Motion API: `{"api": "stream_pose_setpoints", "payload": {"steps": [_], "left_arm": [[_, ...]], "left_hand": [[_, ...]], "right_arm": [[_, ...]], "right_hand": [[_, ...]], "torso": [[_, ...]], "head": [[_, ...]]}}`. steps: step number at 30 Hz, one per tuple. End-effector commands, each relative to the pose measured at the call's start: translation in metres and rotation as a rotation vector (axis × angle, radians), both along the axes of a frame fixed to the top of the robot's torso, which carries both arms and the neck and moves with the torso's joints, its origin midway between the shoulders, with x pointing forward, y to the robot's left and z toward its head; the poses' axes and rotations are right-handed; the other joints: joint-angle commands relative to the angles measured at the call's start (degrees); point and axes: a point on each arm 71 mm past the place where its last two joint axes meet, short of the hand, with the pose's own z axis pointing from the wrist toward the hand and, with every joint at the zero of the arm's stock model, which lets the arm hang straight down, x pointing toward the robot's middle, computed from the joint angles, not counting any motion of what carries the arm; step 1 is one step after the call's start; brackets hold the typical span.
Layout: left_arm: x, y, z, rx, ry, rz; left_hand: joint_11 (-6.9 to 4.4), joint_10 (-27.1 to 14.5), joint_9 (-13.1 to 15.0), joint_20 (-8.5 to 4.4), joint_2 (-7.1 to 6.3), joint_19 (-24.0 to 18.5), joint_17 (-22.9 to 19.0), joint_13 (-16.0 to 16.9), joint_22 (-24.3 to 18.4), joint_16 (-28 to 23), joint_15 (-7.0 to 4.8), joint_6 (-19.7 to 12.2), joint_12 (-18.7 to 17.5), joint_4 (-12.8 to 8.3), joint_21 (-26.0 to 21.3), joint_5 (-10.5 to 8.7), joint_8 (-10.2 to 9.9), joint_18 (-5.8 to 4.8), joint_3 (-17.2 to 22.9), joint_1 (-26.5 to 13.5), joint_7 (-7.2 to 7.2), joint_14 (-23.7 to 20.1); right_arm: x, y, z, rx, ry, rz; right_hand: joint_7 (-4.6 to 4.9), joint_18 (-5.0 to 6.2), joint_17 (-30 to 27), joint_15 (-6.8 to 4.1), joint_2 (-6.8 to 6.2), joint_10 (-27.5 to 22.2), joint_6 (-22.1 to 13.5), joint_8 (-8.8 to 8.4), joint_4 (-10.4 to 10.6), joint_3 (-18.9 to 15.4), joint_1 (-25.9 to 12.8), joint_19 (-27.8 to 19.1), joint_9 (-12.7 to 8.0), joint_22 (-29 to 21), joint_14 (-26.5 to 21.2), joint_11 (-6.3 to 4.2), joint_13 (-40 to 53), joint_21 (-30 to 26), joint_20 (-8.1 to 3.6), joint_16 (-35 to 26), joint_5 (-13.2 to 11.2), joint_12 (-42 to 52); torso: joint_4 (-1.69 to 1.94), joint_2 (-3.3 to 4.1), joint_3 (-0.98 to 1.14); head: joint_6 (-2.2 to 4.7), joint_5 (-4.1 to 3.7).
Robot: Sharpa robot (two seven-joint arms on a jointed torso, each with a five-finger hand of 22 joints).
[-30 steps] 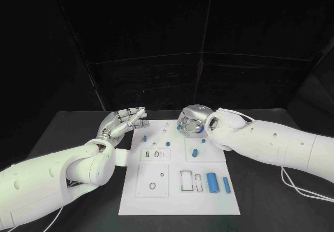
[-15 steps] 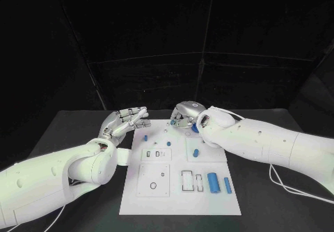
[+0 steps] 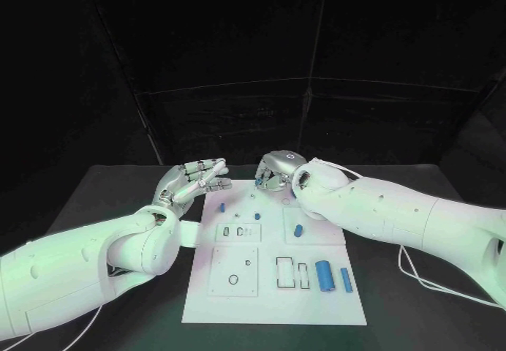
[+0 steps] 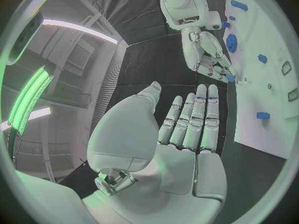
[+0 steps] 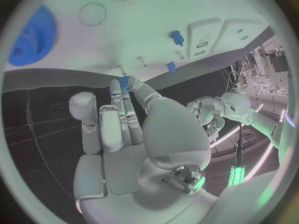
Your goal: Assemble the parts on the task board
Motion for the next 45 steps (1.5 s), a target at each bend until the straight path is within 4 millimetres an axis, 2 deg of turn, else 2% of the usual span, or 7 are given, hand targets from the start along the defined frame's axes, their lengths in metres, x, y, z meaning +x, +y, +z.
{"api": "stream_pose_setpoints", "payload": {"steps": [1, 28, 35, 38, 40, 42, 45], "left_arm": [[0.000, -0.002, 0.002, 0.000, -0.015, -0.017], [0.001, -0.005, 0.010, 0.004, -0.035, -0.023], [0.001, -0.005, 0.011, 0.004, -0.038, -0.023], [0.001, -0.005, 0.012, 0.004, -0.039, -0.023], [0.002, -0.005, 0.012, 0.004, -0.040, -0.023], [0.002, -0.005, 0.012, 0.004, -0.040, -0.023], [0.002, -0.005, 0.013, 0.004, -0.040, -0.023]], "left_hand": [[0.44, 0.0, -0.1, 0.09, 0.04, 0.3, -0.1, -0.1, -0.1, -0.2, 0.14, 0.1, -0.2, -0.4, 0.0, 0.21, -0.3, 0.57, 0.0, 0.5, 3.16, 0.4], [0.45, -0.1, -0.1, 0.10, 0.08, 0.4, -0.1, -0.1, -0.1, -0.4, 0.17, 0.3, -0.4, -0.7, -0.1, 0.21, -0.4, 0.56, 0.0, 0.7, 3.10, 0.4], [0.45, -0.1, -0.1, 0.10, 0.08, 0.4, -0.1, -0.1, -0.1, -0.4, 0.17, 0.3, -0.4, -0.7, -0.1, 0.21, -0.4, 0.56, 0.0, 0.7, 3.10, 0.4], [0.45, -0.1, -0.1, 0.10, 0.08, 0.4, -0.1, -0.1, -0.1, -0.4, 0.17, 0.3, -0.4, -0.7, -0.1, 0.21, -0.4, 0.56, 0.0, 0.7, 3.10, 0.4], [0.45, -0.1, -0.1, 0.10, 0.08, 0.4, -0.1, -0.1, -0.1, -0.4, 0.17, 0.3, -0.4, -0.7, -0.1, 0.21, -0.4, 0.56, 0.0, 0.7, 3.10, 0.4], [0.45, -0.1, -0.1, 0.10, 0.08, 0.4, -0.1, -0.1, -0.1, -0.4, 0.17, 0.3, -0.4, -0.7, -0.1, 0.21, -0.4, 0.56, 0.0, 0.7, 3.10, 0.4], [0.45, -0.1, -0.1, 0.10, 0.08, 0.4, -0.1, -0.1, -0.1, -0.4, 0.17, 0.3, -0.4, -0.7, -0.1, 0.21, -0.4, 0.56, 0.0, 0.7, 3.10, 0.4]], "right_arm": [[0.001, 0.003, 0.000, -0.014, 0.003, 0.001], [0.008, 0.009, -0.006, -0.070, 0.052, -0.013], [0.009, 0.011, -0.007, -0.075, 0.055, -0.014], [0.010, 0.011, -0.007, -0.074, 0.052, -0.017], [0.010, 0.011, -0.006, -0.071, 0.048, -0.019], [0.011, 0.011, -0.006, -0.068, 0.045, -0.020], [0.011, 0.011, -0.006, -0.062, 0.041, -0.020]], "right_hand": [[-0.14, -0.82, 0.0, -0.41, 0.15, 0.3, 0.3, -0.01, 0.3, 0.0, -0.2, 0.3, 0.2, 0.1, 2.1, -0.07, 0.1, 0.4, -0.06, 0.2, 0.2, -0.1], [-0.07, -0.82, 0.2, -0.33, -0.31, 0.1, 0.1, -0.24, 1.0, 0.3, -0.7, 0.2, 0.2, 0.0, 2.1, 0.01, 0.1, 0.4, -0.01, 0.3, -0.2, -0.4], [0.01, -0.81, 0.1, -0.28, -0.62, -0.1, 0.0, -0.41, 1.3, 0.5, -0.8, 0.1, 0.1, 0.0, 2.1, 0.09, 0.0, 0.4, 0.03, 0.4, -0.4, -0.6], [0.49, -0.78, -0.1, 0.04, -1.21, -1.2, -1.0, -1.01, 1.8, 0.8, -1.1, -0.2, -0.1, -0.4, 2.0, 0.46, -0.2, 0.2, 0.19, 0.3, -0.6, -1.1], [1.30, -0.79, -0.5, 0.67, -2.11, -3.4, -3.0, -1.46, 2.3, 1.0, -1.5, -0.6, -0.3, -0.7, 1.9, 1.21, -0.7, 0.1, 0.62, 0.1, -0.7, -1.4], [1.92, -0.55, -1.8, 1.32, -3.28, -6.0, -5.7, -1.50, 2.8, 0.8, -1.8, -1.5, -0.4, -2.0, 1.5, 1.98, -1.1, -0.7, 1.20, -0.5, -1.1, -1.3], [2.18, 0.01, -3.9, 1.85, -4.87, -9.4, -10.1, -1.51, 3.5, -0.2, -1.8, -3.3, -0.3, -4.5, 0.9, 2.67, -1.2, -2.1, 1.92, -1.6, -1.6, -1.2]], "torso": [[-0.01, -0.01, 0.01], [-0.12, 0.27, -0.09], [-0.07, 0.17, -0.06], [-0.13, 0.26, -0.08], [-0.12, 0.24, -0.09], [-0.11, 0.19, -0.08], [-0.12, 0.18, -0.08]], "head": [[-0.15, -0.03], [-0.56, 0.19], [-0.83, 0.18], [-0.75, 0.26], [-0.88, 0.24], [-0.92, 0.22], [-1.00, 0.26]]}}
